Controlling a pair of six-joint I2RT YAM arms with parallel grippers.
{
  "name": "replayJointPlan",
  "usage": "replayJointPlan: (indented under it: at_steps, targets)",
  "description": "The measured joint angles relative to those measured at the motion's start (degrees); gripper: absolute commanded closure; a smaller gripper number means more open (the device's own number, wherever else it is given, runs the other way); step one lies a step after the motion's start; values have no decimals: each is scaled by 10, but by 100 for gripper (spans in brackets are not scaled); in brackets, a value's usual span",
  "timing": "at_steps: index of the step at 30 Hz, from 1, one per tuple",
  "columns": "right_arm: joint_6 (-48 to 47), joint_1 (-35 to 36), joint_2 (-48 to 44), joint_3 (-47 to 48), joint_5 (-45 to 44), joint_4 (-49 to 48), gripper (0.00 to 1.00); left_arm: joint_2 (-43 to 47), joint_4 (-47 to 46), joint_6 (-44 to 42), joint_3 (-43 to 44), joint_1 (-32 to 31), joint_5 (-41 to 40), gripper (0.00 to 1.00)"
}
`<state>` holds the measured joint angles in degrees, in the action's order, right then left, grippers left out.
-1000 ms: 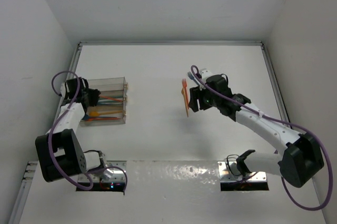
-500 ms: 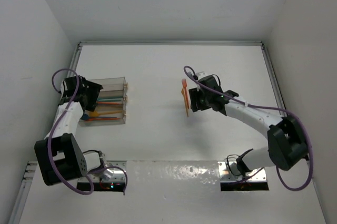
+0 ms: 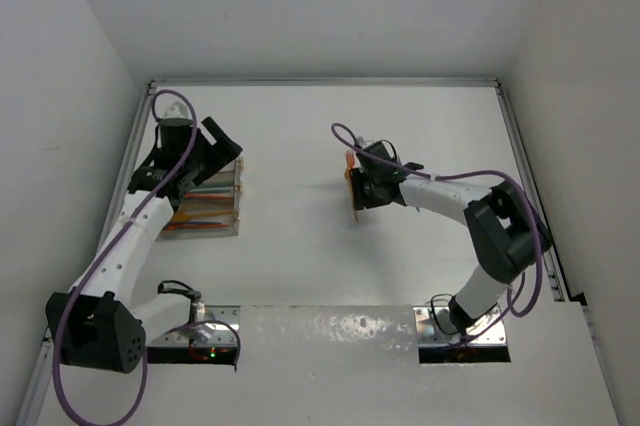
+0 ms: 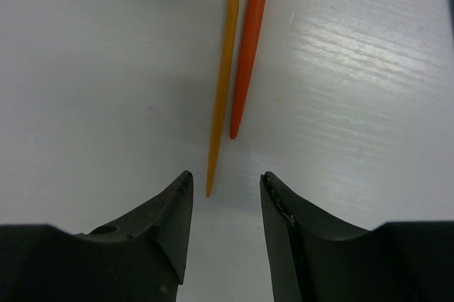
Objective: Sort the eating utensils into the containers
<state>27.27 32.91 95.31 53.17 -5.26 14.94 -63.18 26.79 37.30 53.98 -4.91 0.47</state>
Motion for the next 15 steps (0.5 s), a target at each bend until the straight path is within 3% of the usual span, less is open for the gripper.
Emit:
replayJointPlan:
  at_steps: [9, 15]
  targets:
    - [28, 13, 71, 18, 7, -14, 62, -3, 18, -32, 0, -54, 6, 23]
    - [34, 26, 111, 57, -8, -24, 88, -13, 17, -43, 0, -64, 18, 23]
